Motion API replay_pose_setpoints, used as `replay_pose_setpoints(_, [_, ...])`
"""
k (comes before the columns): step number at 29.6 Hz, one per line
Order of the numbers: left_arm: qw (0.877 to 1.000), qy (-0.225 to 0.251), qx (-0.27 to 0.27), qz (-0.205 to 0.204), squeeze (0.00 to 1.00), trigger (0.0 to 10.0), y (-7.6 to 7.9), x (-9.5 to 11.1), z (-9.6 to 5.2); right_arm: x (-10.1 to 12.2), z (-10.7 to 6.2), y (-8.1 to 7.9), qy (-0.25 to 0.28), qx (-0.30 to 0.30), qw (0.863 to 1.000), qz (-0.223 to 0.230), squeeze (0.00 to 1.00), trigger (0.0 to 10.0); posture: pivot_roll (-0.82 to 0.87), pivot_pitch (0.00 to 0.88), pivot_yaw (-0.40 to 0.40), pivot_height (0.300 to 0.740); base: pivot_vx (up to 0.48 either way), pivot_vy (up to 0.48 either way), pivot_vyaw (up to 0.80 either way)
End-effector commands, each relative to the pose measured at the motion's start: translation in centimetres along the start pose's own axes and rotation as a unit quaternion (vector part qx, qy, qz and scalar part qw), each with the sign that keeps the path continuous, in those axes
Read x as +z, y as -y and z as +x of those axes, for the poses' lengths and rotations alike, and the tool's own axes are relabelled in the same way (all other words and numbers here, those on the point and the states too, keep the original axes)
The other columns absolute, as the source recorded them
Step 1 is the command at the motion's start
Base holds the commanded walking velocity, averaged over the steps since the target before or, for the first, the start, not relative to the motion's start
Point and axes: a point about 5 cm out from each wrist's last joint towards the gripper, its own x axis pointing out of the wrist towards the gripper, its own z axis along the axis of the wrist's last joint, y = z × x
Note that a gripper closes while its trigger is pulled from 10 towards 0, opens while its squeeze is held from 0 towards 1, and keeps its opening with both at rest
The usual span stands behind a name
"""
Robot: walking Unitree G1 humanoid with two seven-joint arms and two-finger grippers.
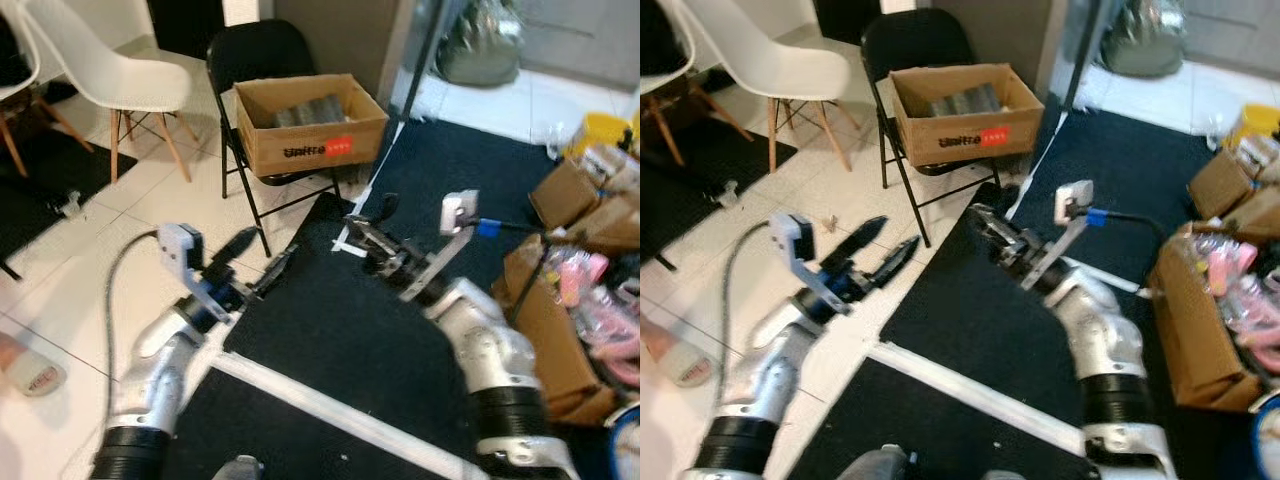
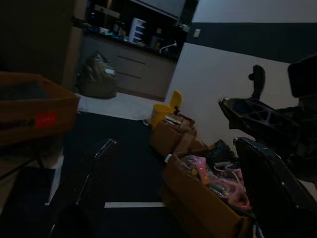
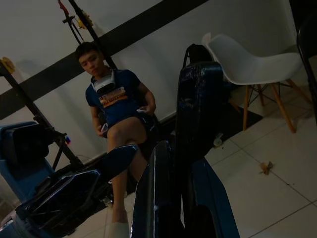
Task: Picking trash to rubbish bin
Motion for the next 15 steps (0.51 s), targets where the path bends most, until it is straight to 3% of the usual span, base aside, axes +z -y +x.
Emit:
replay_pose_setpoints(1, [1.0,-0.004,-0.01,-0.011,0.0,10.0,0.12,-0.21,0.1,-0.04,-0.38,0.3,-0.001,-0.012,1.0,0.002,0.0,10.0,0.01,0.0,-0.046,0.74,0.296,0.0,0.0])
replay_pose_setpoints(15, [1.0,-0.004,-0.015,-0.017,0.0,10.0,0.15,-0.19,0.12,-0.1,-0.42,0.35,-0.004,-0.015,1.0,0.0,0.0,10.0,0.01,0.0,-0.044,0.74,0.412,0.0,0.0])
